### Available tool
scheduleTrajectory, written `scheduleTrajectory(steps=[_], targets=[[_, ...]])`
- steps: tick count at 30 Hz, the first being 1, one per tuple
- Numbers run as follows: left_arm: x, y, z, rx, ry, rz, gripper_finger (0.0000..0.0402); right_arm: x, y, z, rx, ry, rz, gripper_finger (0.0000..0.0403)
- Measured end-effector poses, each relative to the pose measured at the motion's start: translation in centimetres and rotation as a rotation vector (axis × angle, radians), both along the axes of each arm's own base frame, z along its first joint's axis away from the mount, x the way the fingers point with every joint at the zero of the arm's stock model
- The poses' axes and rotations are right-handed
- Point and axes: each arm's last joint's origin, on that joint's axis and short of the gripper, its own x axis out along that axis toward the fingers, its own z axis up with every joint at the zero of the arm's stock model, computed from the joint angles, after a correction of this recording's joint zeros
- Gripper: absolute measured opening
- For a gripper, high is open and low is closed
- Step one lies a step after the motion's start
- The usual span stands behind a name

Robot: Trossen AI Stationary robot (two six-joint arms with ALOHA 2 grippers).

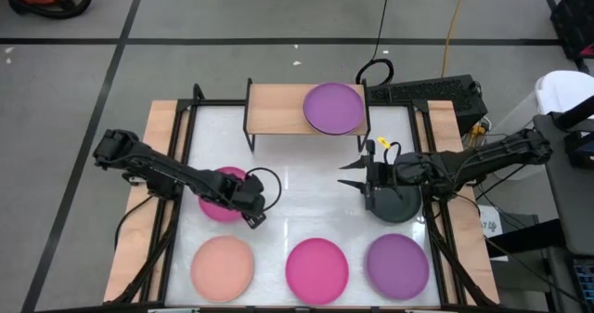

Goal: Place and stack plates onto a shelf
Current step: Stack the left pink plate on the purple plate on the shelf

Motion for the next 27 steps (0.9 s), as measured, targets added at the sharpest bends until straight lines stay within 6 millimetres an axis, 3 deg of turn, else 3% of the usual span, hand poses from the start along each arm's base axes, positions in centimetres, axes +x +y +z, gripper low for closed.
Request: scheduleTrajectory(steps=[6, 16, 24, 27], targets=[[-0.5, -0.6, -0.7, 0.002, 0.033, 0.047, 0.0072, 0.0, 0.0, 0.0, -0.001, 0.005, 0.0, 0.0144], [0.3, -1.2, -4.0, 0.007, 0.163, 0.051, 0.0072, 0.0, 0.0, -0.1, -0.001, 0.006, 0.0, 0.0144], [0.3, -0.6, -4.3, 0.015, 0.204, 0.056, 0.0071, 0.0, 0.0, -0.1, 0.006, 0.005, -0.002, 0.0144], [0.1, -0.5, -4.4, 0.024, 0.23, 0.027, 0.0052, -0.1, 0.0, -0.5, 0.004, 0.015, -0.002, 0.0144]])
